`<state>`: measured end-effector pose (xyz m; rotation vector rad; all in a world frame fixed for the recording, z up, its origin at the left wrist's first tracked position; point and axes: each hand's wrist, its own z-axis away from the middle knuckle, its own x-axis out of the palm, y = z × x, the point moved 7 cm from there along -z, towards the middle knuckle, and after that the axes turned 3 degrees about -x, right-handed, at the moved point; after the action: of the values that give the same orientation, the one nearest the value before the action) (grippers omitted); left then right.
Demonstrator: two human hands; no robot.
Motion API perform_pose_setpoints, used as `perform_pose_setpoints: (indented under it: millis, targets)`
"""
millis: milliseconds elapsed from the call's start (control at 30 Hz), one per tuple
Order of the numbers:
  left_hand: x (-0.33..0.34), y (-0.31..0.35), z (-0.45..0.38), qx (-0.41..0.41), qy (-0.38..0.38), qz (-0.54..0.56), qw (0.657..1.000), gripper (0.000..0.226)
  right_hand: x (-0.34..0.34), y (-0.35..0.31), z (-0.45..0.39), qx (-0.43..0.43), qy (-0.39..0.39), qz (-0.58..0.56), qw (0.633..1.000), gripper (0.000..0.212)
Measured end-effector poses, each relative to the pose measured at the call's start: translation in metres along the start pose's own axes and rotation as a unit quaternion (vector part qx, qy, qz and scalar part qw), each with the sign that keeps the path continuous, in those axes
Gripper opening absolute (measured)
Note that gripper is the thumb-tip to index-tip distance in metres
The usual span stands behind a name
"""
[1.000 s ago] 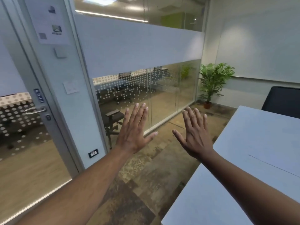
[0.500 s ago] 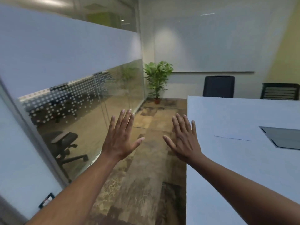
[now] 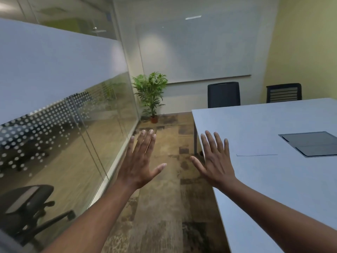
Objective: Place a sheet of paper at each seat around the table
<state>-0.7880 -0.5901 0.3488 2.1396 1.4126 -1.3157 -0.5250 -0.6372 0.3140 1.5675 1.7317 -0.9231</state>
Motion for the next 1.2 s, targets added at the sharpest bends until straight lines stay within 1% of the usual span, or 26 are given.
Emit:
perform_pose_setpoints:
  millis: [67, 167, 300, 467, 733, 833, 900, 1000, 1100, 1200]
  targets:
    - [0.026, -0.013, -0.027, 0.011, -0.007, 0.015, 1.0, 0.107, 0.024, 0.007, -0.024, 0.018, -0.005, -0.009, 1.0, 0.091]
    - [0.058, -0.032, -0.067, 0.038, 0.006, 0.015, 0.999, 0.107, 0.054, 0.017, -0.062, 0.026, 0.013, -0.006, 1.0, 0.09]
    - [0.103, -0.053, -0.116, 0.04, 0.007, 0.04, 0.998, 0.107, 0.089, 0.032, -0.102, 0.051, -0.007, 0.006, 0.999, 0.089]
    - [0.168, -0.064, -0.183, 0.059, 0.005, 0.075, 0.995, 0.108, 0.126, 0.052, -0.152, 0.075, -0.01, 0.02, 0.997, 0.09]
    - [0.288, -0.079, -0.306, 0.136, 0.016, 0.137, 0.981, 0.107, 0.194, 0.107, -0.235, 0.159, -0.014, 0.092, 0.983, 0.092]
    - [0.322, -0.083, -0.35, 0.158, 0.01, 0.187, 0.969, 0.105, 0.21, 0.126, -0.261, 0.201, -0.007, 0.118, 0.973, 0.092]
    - [0.34, -0.078, -0.379, 0.19, 0.032, 0.214, 0.958, 0.102, 0.216, 0.14, -0.276, 0.23, 0.001, 0.137, 0.963, 0.092]
    - [0.365, -0.057, -0.423, 0.236, 0.013, 0.242, 0.941, 0.101, 0.222, 0.156, -0.288, 0.285, -0.004, 0.147, 0.947, 0.092]
    - [0.389, -0.02, -0.46, 0.264, 0.012, 0.272, 0.925, 0.1, 0.226, 0.178, -0.285, 0.323, 0.002, 0.166, 0.932, 0.091]
    - [0.41, 0.029, -0.491, 0.314, 0.018, 0.294, 0.902, 0.1, 0.224, 0.212, -0.282, 0.372, 0.015, 0.179, 0.911, 0.089]
